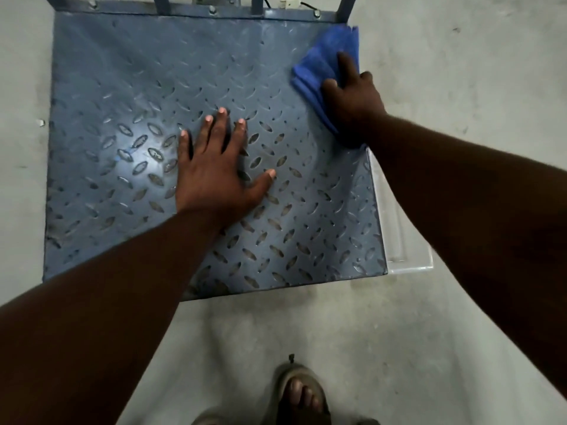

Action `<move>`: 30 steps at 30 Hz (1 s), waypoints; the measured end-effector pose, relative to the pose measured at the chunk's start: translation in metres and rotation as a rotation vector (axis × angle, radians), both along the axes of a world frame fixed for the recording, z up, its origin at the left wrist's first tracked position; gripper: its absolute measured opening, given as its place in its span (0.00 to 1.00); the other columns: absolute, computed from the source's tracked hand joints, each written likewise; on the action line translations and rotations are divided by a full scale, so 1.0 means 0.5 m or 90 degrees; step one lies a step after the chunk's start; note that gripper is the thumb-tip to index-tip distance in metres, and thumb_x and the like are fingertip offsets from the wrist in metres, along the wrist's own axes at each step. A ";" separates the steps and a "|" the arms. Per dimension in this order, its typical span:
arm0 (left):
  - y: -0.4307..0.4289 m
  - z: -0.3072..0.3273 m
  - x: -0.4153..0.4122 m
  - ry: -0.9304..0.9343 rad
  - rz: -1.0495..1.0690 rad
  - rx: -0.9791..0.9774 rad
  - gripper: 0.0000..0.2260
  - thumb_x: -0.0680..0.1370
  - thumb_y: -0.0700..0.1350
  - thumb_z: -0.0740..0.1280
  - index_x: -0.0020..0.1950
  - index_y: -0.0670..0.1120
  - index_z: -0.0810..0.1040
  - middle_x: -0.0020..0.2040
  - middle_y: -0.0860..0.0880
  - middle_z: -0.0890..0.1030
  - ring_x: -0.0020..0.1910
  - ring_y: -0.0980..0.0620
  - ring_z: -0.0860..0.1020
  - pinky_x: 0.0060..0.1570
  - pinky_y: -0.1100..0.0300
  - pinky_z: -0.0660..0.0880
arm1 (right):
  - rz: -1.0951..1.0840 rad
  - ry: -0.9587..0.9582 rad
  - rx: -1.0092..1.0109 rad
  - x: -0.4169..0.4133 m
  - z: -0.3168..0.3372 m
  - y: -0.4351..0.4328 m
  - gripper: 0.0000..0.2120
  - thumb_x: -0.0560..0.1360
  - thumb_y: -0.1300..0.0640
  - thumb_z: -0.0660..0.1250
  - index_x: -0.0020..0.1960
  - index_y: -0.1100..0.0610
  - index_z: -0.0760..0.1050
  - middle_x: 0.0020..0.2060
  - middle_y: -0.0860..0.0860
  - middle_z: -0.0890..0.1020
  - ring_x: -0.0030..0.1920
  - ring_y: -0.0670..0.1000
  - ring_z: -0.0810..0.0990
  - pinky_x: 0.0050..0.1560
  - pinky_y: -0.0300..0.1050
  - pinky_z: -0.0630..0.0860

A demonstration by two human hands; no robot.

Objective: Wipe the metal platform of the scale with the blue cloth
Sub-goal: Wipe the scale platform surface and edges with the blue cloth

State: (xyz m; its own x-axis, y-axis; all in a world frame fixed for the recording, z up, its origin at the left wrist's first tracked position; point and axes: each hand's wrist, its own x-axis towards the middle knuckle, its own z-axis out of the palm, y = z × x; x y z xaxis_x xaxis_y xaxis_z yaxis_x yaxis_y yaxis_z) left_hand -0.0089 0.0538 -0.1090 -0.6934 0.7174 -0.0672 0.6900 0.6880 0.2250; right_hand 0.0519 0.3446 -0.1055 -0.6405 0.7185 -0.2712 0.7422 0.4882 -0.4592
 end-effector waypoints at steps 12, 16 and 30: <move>-0.003 -0.005 -0.001 0.006 0.002 -0.005 0.45 0.79 0.76 0.54 0.89 0.54 0.52 0.90 0.47 0.50 0.89 0.46 0.48 0.85 0.37 0.43 | 0.046 0.024 -0.010 0.174 -0.019 -0.091 0.31 0.84 0.41 0.58 0.83 0.38 0.49 0.65 0.65 0.73 0.66 0.66 0.74 0.65 0.52 0.70; -0.004 -0.006 -0.005 -0.001 -0.003 -0.009 0.45 0.79 0.76 0.53 0.90 0.53 0.51 0.90 0.47 0.48 0.89 0.46 0.46 0.85 0.37 0.42 | 0.019 0.010 0.005 0.105 -0.008 -0.066 0.33 0.82 0.36 0.57 0.83 0.37 0.48 0.71 0.65 0.69 0.71 0.67 0.71 0.71 0.54 0.67; -0.007 -0.013 -0.010 -0.007 -0.014 -0.013 0.46 0.79 0.77 0.51 0.90 0.53 0.49 0.90 0.46 0.47 0.89 0.45 0.46 0.85 0.36 0.43 | 0.011 -0.009 0.048 0.087 0.003 -0.088 0.32 0.82 0.33 0.56 0.82 0.37 0.51 0.70 0.63 0.68 0.68 0.68 0.73 0.67 0.56 0.71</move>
